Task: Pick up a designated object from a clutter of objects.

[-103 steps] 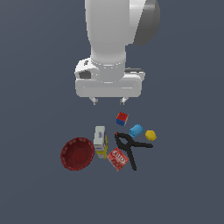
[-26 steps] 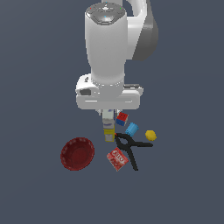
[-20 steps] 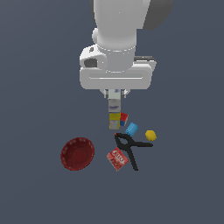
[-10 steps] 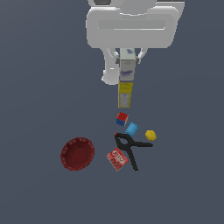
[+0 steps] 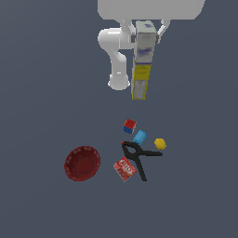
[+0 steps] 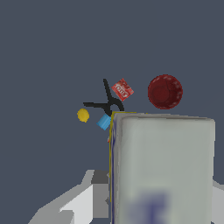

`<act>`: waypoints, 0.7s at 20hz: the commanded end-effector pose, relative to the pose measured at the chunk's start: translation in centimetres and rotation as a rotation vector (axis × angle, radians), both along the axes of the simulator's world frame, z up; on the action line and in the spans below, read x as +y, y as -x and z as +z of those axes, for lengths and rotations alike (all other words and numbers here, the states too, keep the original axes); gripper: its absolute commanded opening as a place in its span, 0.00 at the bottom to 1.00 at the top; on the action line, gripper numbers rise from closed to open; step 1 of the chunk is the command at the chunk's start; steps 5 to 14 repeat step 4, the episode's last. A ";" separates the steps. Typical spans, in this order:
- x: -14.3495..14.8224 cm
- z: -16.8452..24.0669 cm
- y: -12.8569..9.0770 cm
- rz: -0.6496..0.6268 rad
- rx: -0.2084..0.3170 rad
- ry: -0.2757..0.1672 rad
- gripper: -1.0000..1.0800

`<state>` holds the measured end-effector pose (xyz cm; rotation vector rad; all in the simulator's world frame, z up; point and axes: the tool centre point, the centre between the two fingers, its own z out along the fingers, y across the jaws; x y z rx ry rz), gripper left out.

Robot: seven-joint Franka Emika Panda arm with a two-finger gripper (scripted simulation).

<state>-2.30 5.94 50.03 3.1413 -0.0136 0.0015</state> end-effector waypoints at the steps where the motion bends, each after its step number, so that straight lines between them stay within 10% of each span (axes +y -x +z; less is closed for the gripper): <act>1: 0.2 0.6 0.1 0.000 0.001 0.000 0.00; 14: 0.3 0.8 0.2 0.000 0.001 0.000 0.00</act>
